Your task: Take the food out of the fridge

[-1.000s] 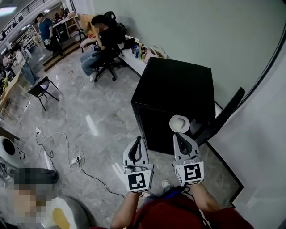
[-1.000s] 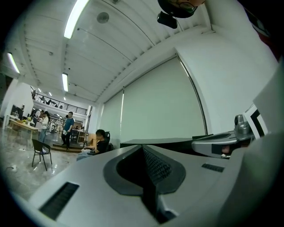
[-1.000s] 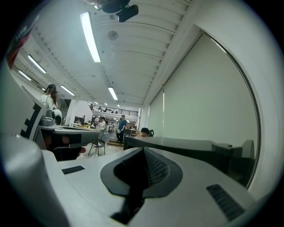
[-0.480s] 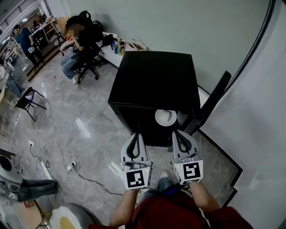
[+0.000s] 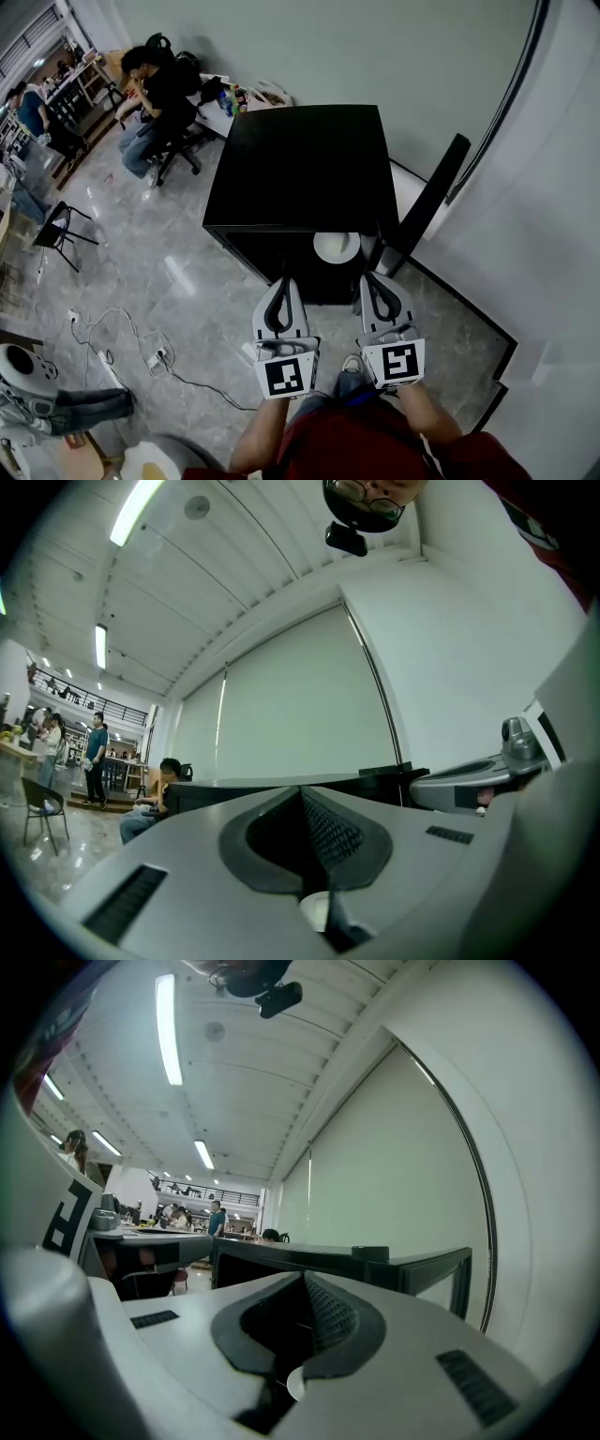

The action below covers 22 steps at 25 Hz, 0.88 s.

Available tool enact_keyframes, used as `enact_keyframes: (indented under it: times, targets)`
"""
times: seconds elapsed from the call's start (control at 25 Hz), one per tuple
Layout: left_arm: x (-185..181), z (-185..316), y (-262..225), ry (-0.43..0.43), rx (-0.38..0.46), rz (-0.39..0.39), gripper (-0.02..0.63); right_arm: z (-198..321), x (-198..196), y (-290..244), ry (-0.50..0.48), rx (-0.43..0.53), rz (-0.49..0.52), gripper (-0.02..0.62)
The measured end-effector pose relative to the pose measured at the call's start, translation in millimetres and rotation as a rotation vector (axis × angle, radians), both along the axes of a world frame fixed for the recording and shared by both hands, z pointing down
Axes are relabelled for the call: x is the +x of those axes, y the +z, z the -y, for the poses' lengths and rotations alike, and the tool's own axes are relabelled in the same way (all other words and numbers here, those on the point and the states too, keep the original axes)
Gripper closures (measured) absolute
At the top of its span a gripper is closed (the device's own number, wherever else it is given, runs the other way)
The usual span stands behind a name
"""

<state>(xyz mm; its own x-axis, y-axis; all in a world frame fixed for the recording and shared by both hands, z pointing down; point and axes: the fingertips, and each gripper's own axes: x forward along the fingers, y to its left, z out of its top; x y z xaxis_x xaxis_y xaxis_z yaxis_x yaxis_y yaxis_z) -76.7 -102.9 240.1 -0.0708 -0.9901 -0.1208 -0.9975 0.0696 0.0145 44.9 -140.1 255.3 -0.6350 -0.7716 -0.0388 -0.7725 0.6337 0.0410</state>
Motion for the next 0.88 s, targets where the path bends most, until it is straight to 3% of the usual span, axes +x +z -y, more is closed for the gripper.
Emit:
enact_keyframes:
  times: [0.12, 0.2, 0.32, 0.64, 0.88]
  targets:
    - [9, 2, -7, 0.039, -0.003, 0.08, 0.592, 2, 4, -5, 0.007, 0.0, 0.047, 0.572]
    - [9, 5, -8, 0.046, -0.012, 0.093, 0.592, 3, 4, 2, 0.006, -0.018, 0.017, 0.572]
    - [3, 7, -1, 0.065, -0.009, 0.085, 0.592, -2, 0, 17, 0.009, -0.041, -0.047, 0.572]
    - [-26, 1, 13, 0.148, 0.002, -0.024, 0.592, -14, -27, 27, 0.128, -0.038, -0.082, 0.572]
    - [-53, 1, 14, 0.19, 0.015, -0.046, 0.592, -19, -53, 24, 0.182, -0.03, -0.086, 0.572]
